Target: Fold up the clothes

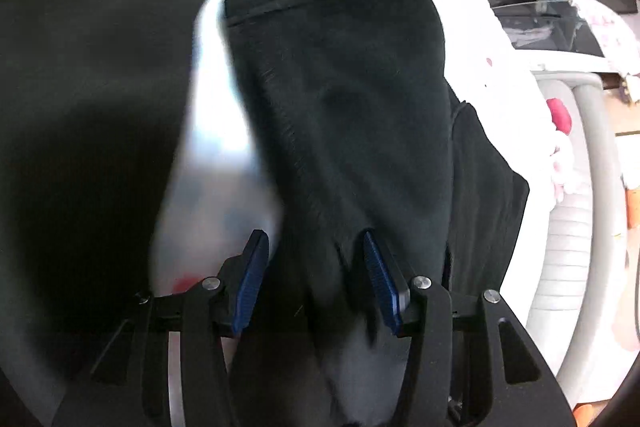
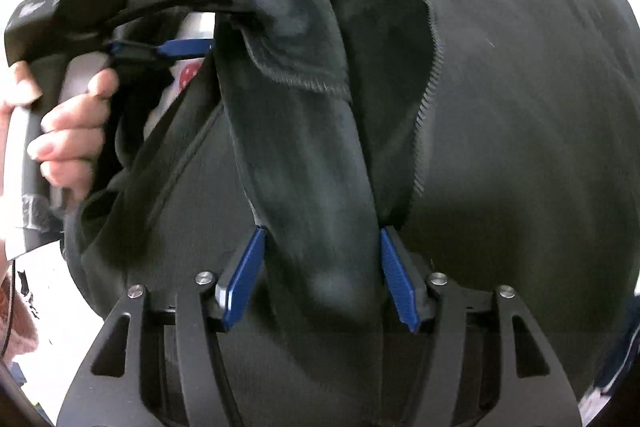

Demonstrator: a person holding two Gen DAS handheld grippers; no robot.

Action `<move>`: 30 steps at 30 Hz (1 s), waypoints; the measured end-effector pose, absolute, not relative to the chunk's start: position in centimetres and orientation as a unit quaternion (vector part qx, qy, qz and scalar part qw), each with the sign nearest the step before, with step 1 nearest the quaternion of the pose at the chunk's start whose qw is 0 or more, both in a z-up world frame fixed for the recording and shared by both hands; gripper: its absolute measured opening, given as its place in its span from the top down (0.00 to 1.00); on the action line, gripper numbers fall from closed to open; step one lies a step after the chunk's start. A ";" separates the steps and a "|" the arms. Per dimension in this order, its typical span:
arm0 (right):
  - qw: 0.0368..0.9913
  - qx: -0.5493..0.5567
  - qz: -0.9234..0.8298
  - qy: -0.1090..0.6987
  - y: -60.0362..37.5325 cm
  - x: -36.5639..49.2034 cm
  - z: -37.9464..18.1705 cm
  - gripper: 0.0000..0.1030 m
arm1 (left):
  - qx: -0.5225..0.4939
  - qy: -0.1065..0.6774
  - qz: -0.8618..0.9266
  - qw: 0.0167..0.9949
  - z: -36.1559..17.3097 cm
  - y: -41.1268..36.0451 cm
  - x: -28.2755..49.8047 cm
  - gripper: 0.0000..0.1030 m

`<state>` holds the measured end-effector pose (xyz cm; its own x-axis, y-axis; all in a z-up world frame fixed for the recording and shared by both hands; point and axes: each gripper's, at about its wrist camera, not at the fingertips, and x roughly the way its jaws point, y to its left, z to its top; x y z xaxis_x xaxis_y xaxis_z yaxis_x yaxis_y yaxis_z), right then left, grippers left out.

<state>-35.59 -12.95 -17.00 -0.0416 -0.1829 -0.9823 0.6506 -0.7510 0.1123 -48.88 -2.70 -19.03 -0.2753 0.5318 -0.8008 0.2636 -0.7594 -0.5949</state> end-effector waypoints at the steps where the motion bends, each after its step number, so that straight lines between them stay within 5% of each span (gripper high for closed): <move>1: 0.298 0.622 -0.700 0.185 -13.2 -35.9 -17.1 0.43 | -0.594 -0.322 0.731 0.094 -19.0 -2.2 -49.4 0.52; 6: 0.287 0.623 -0.716 0.133 -12.8 -38.6 -16.4 0.93 | -0.598 -0.219 0.765 0.097 -17.0 -0.2 -51.2 0.77; 14: 0.232 0.637 -0.732 0.068 -8.7 -42.3 -14.8 0.95 | -0.598 -0.038 0.788 0.141 -12.1 8.0 -53.6 0.77; 16: 0.209 0.635 -0.742 0.037 -7.2 -43.4 -14.3 0.92 | -0.601 -0.017 0.781 0.169 -12.2 9.6 -53.5 0.74; 18: 0.201 0.627 -0.752 0.000 -6.0 -45.1 -13.7 0.67 | -0.593 0.012 0.785 0.180 -12.0 10.3 -52.9 0.60; 21: 0.229 0.605 -0.763 -0.020 -6.6 -47.4 -12.8 0.58 | -0.585 -0.032 0.801 0.121 -11.8 6.3 -52.2 0.58; 23: 0.268 0.591 -0.760 0.003 -8.7 -48.5 -12.3 0.36 | -0.584 -0.078 0.804 0.080 -12.3 2.7 -52.0 0.58; 30: 0.352 0.578 -0.732 0.083 -16.6 -50.2 -12.7 0.29 | -0.612 -0.173 0.768 0.077 -16.2 -4.2 -53.5 0.57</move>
<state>-50.16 -16.62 -12.75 -0.0853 -0.4192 -0.9039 0.6109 -0.7386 0.2849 -53.46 -4.19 -16.21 -0.2382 0.3294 -0.9136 0.0936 -0.9286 -0.3592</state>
